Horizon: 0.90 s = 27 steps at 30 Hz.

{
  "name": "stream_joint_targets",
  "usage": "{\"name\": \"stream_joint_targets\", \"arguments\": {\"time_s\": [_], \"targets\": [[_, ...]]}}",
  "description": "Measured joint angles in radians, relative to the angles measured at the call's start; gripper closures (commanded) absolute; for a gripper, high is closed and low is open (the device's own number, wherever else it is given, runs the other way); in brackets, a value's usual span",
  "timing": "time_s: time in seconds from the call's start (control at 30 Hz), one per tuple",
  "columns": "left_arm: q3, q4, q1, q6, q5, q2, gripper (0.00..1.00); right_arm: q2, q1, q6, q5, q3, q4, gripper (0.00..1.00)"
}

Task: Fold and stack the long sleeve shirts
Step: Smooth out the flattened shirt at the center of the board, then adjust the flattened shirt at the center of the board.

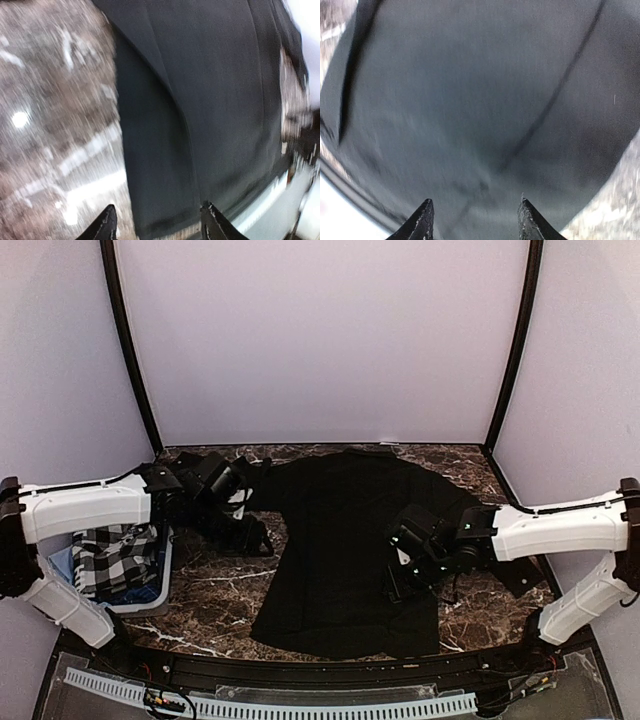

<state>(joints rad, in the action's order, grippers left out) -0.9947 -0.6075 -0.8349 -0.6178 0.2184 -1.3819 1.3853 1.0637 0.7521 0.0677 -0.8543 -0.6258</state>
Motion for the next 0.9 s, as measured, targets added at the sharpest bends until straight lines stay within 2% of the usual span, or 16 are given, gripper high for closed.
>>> {"name": "stream_joint_targets", "arguments": {"time_s": [0.13,0.37,0.53,0.67,0.73,0.8,0.9], "targets": [[-0.092,0.163,0.109,0.001,-0.079,-0.163,0.48,0.053,-0.020,-0.010,0.042,-0.007,0.113,0.46],[-0.171,0.386,0.153,-0.090,-0.135,-0.450,0.50,0.133,-0.057,-0.020,0.092,-0.019,0.258,0.46],[-0.204,0.489,0.166,-0.158,-0.164,-0.546,0.58,0.161,-0.091,-0.023,0.108,-0.019,0.322,0.46],[-0.228,0.538,0.175,-0.200,-0.170,-0.586,0.68,0.163,-0.111,-0.037,0.113,-0.019,0.361,0.46],[-0.229,0.566,0.178,-0.218,-0.171,-0.596,0.78,0.167,-0.120,-0.041,0.113,-0.019,0.380,0.46],[-0.229,0.591,0.183,-0.232,-0.170,-0.605,0.94,0.169,-0.127,-0.044,0.112,-0.019,0.399,0.46],[-0.229,0.614,0.190,-0.235,-0.168,-0.616,1.00,0.171,-0.134,-0.045,0.111,-0.017,0.420,0.46]]}}
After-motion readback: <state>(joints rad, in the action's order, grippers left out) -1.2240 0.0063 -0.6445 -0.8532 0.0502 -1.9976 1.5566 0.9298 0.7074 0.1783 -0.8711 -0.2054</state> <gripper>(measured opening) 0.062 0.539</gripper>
